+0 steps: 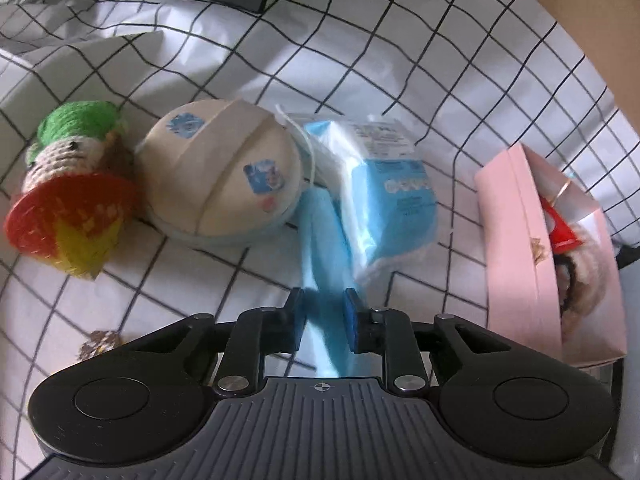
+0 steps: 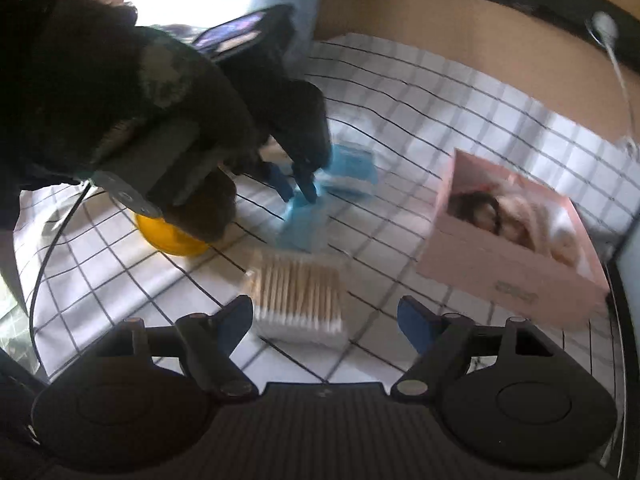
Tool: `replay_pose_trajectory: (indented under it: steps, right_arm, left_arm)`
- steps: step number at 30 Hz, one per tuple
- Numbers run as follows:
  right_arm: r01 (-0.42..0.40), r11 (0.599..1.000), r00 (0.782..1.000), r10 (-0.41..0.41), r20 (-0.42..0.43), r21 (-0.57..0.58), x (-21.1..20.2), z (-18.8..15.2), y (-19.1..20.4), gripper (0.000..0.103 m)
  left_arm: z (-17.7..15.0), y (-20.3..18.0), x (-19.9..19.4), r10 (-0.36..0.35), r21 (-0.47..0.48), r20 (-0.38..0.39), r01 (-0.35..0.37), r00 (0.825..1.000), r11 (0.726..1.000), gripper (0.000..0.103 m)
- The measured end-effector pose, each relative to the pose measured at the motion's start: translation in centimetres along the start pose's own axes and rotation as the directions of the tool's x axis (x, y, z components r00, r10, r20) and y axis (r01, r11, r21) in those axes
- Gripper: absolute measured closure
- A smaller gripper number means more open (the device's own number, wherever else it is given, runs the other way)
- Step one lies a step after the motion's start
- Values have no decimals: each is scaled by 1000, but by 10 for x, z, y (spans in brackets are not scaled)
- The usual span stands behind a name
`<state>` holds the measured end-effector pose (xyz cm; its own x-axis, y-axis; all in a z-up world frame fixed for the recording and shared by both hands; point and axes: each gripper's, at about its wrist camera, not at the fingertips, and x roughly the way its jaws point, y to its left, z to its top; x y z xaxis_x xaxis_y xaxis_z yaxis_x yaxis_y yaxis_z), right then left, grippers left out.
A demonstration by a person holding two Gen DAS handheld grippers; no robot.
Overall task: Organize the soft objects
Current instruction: 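Grasp the blue face mask with the left tool while the right moves to the cotton swab pack, then carry the mask with the left tool while the right carries the cotton swab pack into the box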
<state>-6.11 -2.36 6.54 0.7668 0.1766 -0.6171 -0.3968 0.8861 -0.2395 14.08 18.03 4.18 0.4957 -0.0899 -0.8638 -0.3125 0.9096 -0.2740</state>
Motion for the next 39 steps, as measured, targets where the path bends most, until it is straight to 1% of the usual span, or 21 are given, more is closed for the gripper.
replay_pose_trajectory:
  steps: [3,5,6,8,10,13,15,16,18,20,22,23,24,25,26,28,29,31,35,37,39]
  right_arm:
    - [0,1000,1000,1,13,-8,3,1,2,23]
    - [-7,1000,1000,7,8,15,5,-1,-2,23]
    - [-9,1000,1000,9,6,24,5,-2,-4,23]
    - [-6,999,1000,6,9,38,4,-6,-8,23]
    - [2,999,1000,-3,14,50,3,-10,-14,23]
    - [12,997,1000,-13,12,78,1,-17,-23,23]
    - [13,995,1000,-14,9,99,1,-23,-29,23]
    - [14,994,1000,-15,5,107,2,-25,-32,23]
    - [21,993,1000,-21,-4,118,2,-30,-36,23]
    - [29,992,1000,-28,-9,122,2,-33,-39,23]
    - [33,992,999,-32,-7,122,0,-36,-42,23]
    - [32,992,999,-32,-1,120,-1,-36,-44,23]
    - [27,993,1000,-28,7,118,-1,-36,-45,23]
    - [18,993,1000,-20,16,116,-2,-36,-45,23]
    - [5,993,1000,-9,26,115,-3,-35,-46,23]
    - [-33,993,999,29,41,117,-2,-30,-45,23]
    - [-59,992,997,54,46,114,0,-26,-42,23]
    - [-95,992,995,91,49,86,6,-18,-34,23]
    - [-129,992,991,129,25,10,31,-4,-11,23]
    - [-132,991,991,132,-8,16,48,2,-6,23]
    - [-105,994,993,107,-49,31,64,5,-2,22]
  left_arm:
    - [-5,3,-3,-4,-9,-24,4,1000,1000,79]
    - [-2,4,-2,1,-51,-31,-3,1000,999,78]
    - [1,3,0,1,-72,-32,-3,999,997,77]
    - [4,-5,4,13,-76,-31,-15,999,997,74]
    - [6,-19,8,39,-35,-25,-40,999,999,67]
    - [5,-37,12,78,19,-15,-78,997,997,50]
    - [4,-46,15,85,32,-13,-85,996,996,33]
    - [4,-50,17,90,40,-12,-89,996,995,29]
    - [3,-57,21,95,39,-12,-94,995,995,15]
    - [3,-63,25,101,39,-12,-101,995,994,10]
    - [1,-68,27,117,70,-4,-117,993,991,13]
    - [-2,-69,26,126,90,6,-126,992,988,24]
    - [-5,-69,23,137,106,23,-139,990,985,59]
    - [-6,-67,19,144,116,46,-148,989,982,91]
    - [-8,-63,17,128,117,54,-134,990,984,90]
    - [-13,-47,12,56,91,53,-60,997,994,92]
    - [-17,-43,10,40,103,60,-46,997,994,92]
    - [-25,-36,2,31,147,72,-42,997,988,92]
    - [-35,-14,-39,-53,158,117,35,992,987,93]
    - [-39,-5,-68,-85,193,153,55,985,980,93]
    - [-45,4,-96,-110,233,181,66,977,970,93]
